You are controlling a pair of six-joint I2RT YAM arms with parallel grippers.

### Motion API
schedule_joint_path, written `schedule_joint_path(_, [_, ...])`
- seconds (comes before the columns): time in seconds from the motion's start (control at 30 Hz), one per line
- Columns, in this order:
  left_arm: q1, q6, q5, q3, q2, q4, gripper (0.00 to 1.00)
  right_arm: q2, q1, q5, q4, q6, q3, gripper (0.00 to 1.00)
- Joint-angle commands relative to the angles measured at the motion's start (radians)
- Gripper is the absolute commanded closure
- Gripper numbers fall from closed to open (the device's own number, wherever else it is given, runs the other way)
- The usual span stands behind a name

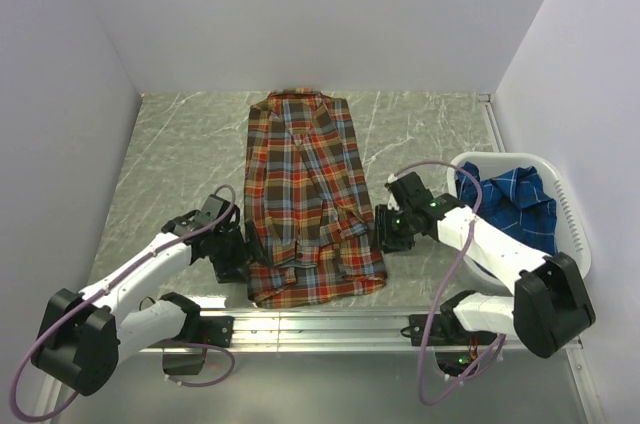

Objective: Fold and stack the long sleeve shirts
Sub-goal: Fold the shirt

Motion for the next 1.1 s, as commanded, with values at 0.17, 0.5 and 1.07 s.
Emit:
schedule_joint_path(0.17, [-0.002,0.001,-0.083,0.119,-0.005,0.003,0.17,0.052,-0.003,0.077,0.167,-0.007,0.145,0.55])
schedule_joint_path(0.5, [-0.003,-0.002,-0.115,0.241,0.116,0.117,0.18,0.238,0.035,0.131,0.262,-0.065,0.225,0.52])
schedule_joint_path(1.07, [-0.003,-0.045,-0.091,0.261,0.268,0.270,0.20,0.285,0.158,0.262,0.225,-0.087,0.265,0.89])
